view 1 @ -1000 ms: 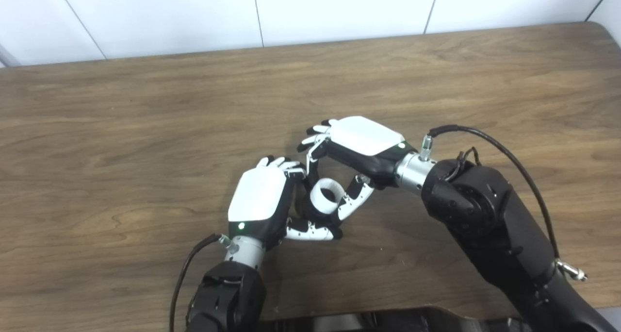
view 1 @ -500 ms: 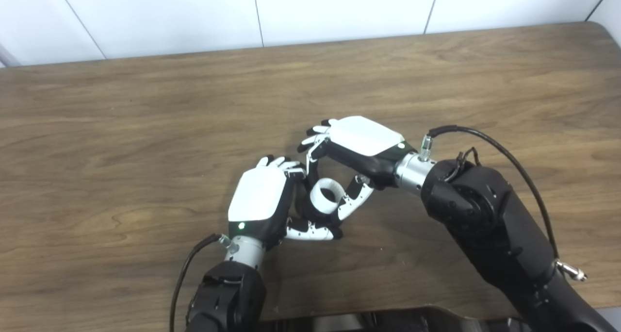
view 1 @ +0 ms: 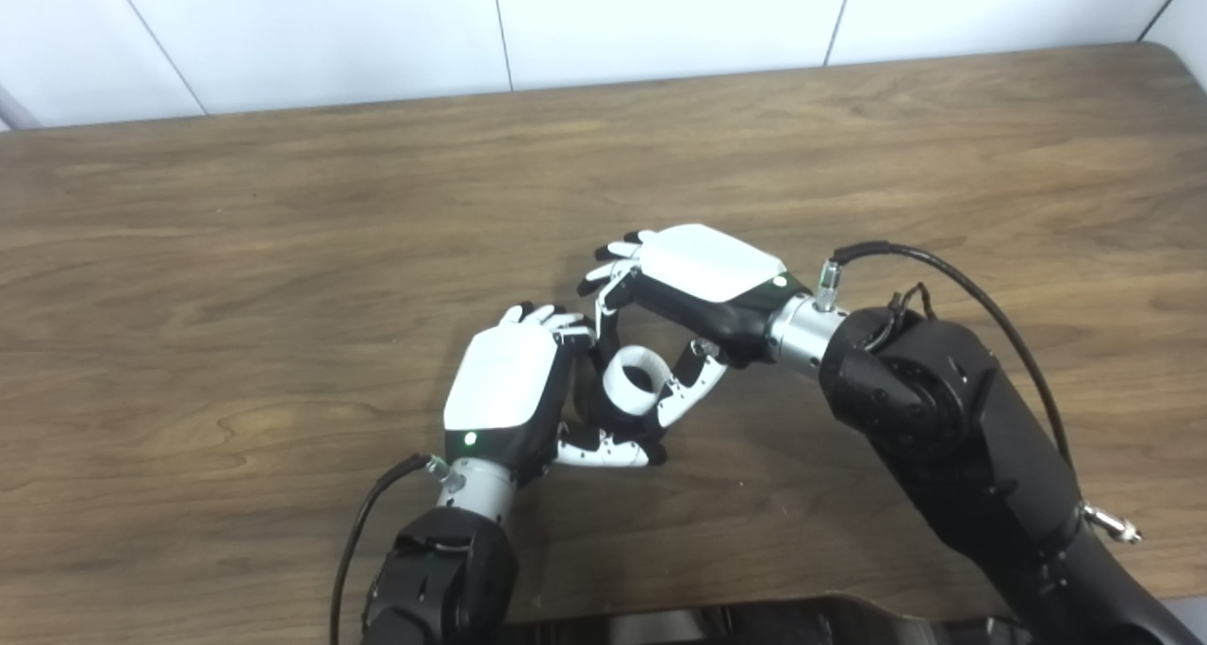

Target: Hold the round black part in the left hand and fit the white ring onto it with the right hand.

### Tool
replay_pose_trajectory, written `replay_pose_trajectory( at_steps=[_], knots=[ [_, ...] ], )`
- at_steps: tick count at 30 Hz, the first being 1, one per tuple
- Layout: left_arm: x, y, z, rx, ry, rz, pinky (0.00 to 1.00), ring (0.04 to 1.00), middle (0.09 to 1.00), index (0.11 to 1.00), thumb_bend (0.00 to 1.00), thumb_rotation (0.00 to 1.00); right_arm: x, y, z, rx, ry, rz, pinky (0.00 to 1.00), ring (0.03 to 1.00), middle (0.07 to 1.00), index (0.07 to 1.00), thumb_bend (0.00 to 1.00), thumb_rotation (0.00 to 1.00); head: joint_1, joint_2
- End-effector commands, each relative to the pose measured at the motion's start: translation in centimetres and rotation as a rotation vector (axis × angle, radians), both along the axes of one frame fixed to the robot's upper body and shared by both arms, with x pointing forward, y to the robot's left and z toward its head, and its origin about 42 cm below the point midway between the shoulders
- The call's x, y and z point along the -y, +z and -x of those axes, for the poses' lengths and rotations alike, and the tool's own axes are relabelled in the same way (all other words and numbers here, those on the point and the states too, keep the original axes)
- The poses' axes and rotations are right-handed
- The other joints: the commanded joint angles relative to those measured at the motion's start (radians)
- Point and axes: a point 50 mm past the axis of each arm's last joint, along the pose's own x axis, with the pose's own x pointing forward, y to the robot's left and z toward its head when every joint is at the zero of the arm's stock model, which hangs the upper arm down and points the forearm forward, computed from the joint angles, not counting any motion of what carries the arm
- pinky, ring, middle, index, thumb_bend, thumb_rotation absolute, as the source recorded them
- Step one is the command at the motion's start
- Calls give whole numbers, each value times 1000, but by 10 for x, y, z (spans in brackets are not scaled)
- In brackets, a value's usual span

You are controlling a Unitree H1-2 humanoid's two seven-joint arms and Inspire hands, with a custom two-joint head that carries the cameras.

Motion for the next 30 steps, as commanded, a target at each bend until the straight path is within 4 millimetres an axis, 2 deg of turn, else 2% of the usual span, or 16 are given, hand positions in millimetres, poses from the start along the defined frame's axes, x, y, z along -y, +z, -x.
replay_pose_trajectory(
  at_steps=[1,17,30],
  knots=[
    [4,-4,3,-46,-32,-19,964,893,804,485,518,49,-6,20,2,92,45,-18,1000,952,851,484,524,136,-1,1],
    [4,-4,4,-44,-32,-25,953,890,804,485,520,49,-10,31,2,121,58,25,1000,955,850,484,524,137,-5,11],
    [4,-2,3,-51,-35,-24,956,895,811,485,520,52,-12,26,4,116,67,24,1000,949,848,485,524,135,-7,14]
  ],
)
